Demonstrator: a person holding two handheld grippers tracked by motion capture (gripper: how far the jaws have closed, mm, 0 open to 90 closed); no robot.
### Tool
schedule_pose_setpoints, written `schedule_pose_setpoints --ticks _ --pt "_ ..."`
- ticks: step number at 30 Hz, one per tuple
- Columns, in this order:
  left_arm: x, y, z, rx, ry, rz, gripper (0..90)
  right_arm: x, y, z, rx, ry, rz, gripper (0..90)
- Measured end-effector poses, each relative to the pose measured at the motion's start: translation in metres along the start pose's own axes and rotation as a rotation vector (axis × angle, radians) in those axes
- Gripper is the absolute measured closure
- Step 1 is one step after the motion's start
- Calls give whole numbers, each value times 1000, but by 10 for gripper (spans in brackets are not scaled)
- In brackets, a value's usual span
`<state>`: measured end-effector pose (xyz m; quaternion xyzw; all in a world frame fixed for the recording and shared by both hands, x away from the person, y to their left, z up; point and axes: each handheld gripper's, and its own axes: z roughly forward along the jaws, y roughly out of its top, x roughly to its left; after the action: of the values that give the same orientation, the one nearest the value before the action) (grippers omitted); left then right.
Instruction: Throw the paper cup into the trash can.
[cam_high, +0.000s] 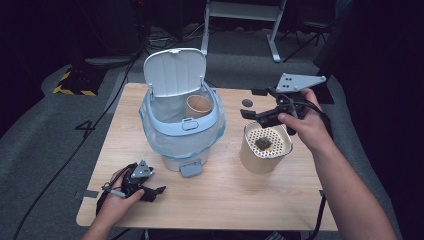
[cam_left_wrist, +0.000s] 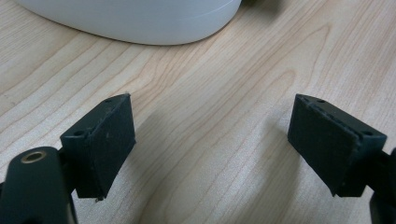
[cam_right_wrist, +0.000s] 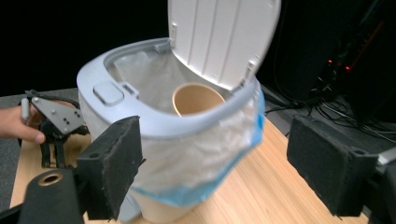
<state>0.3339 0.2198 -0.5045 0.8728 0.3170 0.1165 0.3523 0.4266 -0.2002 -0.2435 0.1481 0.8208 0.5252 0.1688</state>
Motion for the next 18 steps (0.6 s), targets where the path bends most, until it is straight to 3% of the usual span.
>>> schedule_pose_setpoints --ticks 9,18 --pt "1 -3 -2 0 7 -6 152 -2 -32 -42 45 -48 30 196" --pt "4 -10 -9 -3 13 -18 155 1 -65 -70 86 -83 54 209"
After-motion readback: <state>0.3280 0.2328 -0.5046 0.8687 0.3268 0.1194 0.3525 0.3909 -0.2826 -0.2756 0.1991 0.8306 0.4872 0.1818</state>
